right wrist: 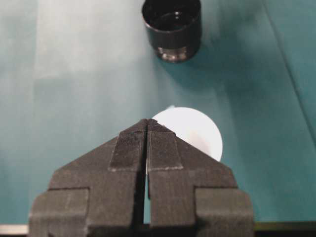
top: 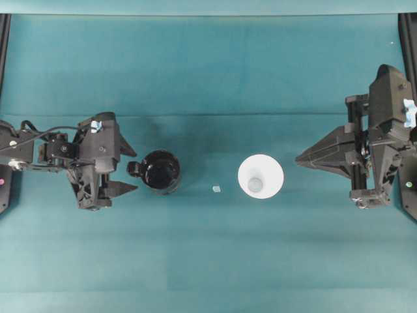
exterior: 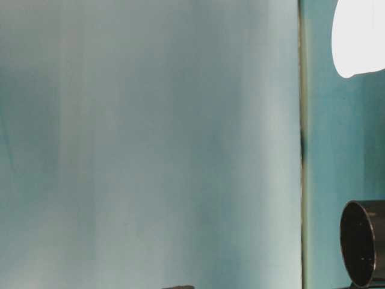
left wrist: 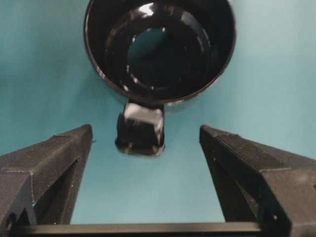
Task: Put a paper cup into the cup holder on your left arm.
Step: 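Move the left gripper open toward the black mug's handle, then close the left gripper on the black mug's handle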
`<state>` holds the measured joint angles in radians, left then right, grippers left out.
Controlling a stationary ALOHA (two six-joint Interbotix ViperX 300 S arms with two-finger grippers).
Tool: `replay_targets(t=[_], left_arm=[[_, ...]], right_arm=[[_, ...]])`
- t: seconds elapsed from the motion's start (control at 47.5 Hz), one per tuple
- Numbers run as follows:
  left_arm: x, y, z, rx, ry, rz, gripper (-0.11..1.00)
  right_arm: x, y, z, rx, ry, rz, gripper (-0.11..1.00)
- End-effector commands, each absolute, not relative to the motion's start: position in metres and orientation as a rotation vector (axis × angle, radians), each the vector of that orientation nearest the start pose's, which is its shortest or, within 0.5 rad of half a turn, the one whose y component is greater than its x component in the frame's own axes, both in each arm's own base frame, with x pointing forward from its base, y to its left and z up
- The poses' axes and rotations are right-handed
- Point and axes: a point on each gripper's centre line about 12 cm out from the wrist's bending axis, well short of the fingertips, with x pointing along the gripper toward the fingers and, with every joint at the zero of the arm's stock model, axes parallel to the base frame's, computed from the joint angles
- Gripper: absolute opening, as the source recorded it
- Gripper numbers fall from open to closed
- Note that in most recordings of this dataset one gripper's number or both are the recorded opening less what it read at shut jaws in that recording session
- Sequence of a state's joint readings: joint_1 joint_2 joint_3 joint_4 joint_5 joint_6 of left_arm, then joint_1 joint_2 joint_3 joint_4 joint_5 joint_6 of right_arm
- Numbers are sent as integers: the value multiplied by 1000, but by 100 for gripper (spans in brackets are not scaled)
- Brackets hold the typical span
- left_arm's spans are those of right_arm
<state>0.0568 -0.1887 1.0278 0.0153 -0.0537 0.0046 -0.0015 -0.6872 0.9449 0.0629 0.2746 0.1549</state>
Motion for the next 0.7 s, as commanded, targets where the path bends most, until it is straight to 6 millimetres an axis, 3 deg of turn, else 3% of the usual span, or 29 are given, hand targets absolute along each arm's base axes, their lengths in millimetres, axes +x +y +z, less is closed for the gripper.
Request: replay_targets(t=[0.0, 0.527, 0.674], left_arm=[[293, 17, 134, 23, 756, 37, 92], [293, 18, 134, 47, 776, 28, 91], [293, 18, 134, 46, 784, 29, 77]], right_arm=[[251, 2, 273, 220, 495, -39, -1], [251, 2, 273, 220, 495, -39, -1], [251, 2, 273, 220, 495, -39, -1]])
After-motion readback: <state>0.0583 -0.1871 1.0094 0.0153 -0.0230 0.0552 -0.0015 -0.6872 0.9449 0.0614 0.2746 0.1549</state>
